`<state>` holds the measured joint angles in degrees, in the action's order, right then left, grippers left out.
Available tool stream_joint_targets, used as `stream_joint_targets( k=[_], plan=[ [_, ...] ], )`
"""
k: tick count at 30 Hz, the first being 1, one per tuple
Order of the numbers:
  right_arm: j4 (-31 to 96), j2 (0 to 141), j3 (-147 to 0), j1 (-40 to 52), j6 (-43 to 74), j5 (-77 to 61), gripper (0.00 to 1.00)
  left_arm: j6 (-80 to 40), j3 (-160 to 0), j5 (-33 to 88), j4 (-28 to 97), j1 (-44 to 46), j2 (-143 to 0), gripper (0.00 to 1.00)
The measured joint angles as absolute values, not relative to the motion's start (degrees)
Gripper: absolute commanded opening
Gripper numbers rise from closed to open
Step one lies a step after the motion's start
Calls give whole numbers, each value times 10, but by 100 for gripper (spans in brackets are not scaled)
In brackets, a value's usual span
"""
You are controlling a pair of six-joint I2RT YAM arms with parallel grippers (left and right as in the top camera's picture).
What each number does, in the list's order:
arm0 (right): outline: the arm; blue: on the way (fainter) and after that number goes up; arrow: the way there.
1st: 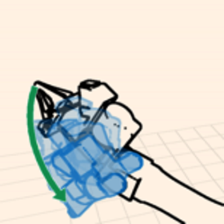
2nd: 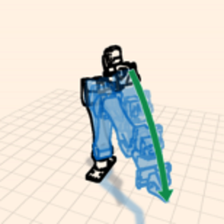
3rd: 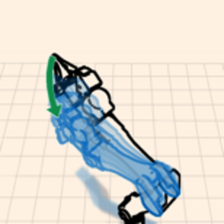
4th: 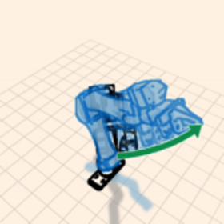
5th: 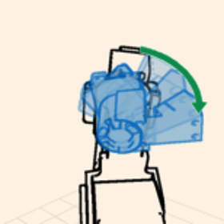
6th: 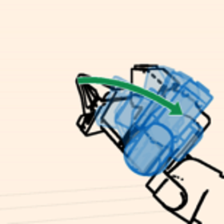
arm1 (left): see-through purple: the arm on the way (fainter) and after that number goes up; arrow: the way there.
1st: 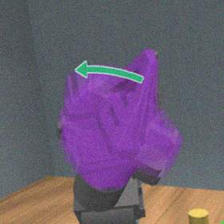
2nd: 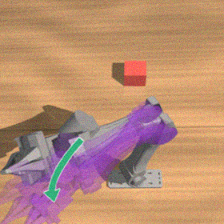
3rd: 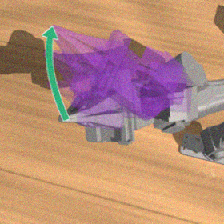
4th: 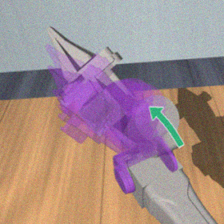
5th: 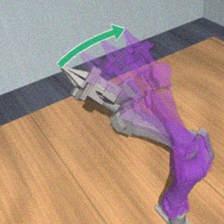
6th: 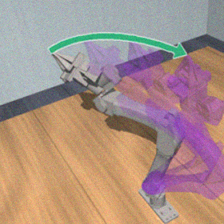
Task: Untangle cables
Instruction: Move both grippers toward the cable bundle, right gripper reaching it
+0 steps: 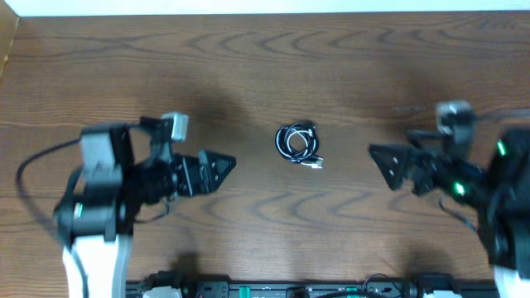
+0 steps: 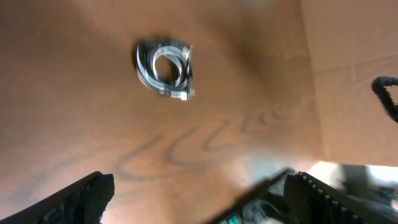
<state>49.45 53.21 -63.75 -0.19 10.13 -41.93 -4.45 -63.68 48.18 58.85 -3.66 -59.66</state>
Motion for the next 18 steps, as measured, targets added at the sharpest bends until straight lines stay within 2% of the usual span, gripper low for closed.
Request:
stream_joint_targets(
  k=[2, 4, 6, 8, 12, 18],
  plan=[
    [494, 576, -638, -1, 97, -472, 99, -49, -637, 494, 593, -36, -645, 93],
    [489, 627, -638, 4, 93, -517, 94, -61, -637, 504, 596, -36, -690, 93],
    [489, 666, -639, 16, 89, -535, 83, -67, -637, 511, 599, -33, -727, 93],
    [491, 712, -640, 38, 92, -528, 83, -68, -637, 511, 596, -26, -765, 93],
    [489, 797, -640, 98, 125, -448, 80, -77, -637, 470, 601, -6, -825, 93],
    [434, 902, -640, 195, 222, -302, 68, -81, -637, 426, 612, 22, -895, 93]
  ],
)
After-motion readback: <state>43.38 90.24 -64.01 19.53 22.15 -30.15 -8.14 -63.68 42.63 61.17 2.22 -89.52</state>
